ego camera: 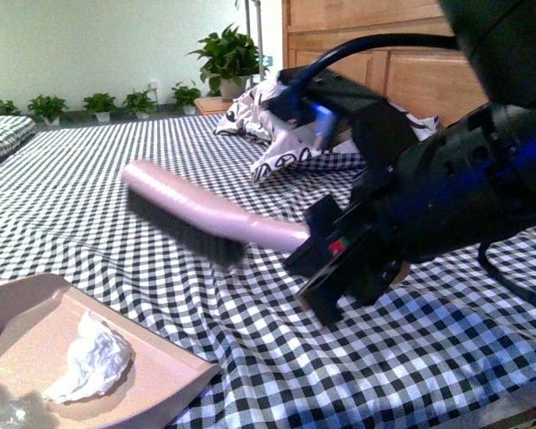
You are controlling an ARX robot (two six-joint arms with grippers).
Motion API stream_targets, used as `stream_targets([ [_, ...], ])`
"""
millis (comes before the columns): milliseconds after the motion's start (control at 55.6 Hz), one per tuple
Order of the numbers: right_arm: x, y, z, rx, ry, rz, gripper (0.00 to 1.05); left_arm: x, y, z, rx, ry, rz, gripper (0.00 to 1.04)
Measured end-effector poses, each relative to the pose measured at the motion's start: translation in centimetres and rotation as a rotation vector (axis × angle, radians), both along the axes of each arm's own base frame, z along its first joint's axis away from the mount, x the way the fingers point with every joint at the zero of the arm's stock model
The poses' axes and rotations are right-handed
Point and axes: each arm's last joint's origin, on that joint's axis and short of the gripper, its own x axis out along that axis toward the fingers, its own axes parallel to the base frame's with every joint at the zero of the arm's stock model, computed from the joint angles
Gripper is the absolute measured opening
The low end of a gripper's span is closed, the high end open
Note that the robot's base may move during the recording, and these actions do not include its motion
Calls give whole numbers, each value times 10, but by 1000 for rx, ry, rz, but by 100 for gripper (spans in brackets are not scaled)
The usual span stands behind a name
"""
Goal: Clean up trash
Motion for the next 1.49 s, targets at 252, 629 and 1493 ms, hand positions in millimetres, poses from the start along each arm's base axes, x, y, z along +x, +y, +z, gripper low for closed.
stream_targets([
  [252, 7, -47, -7, 53, -47, -213, 21, 3, -1, 2, -97, -64, 61, 28],
  [629, -16, -115, 26, 164, -158, -367, 21, 5, -9, 33, -250, -246, 255, 28],
  [1493, -148, -168, 105, 420, -265, -245, 21, -65, -39, 100, -280, -582, 363, 28],
])
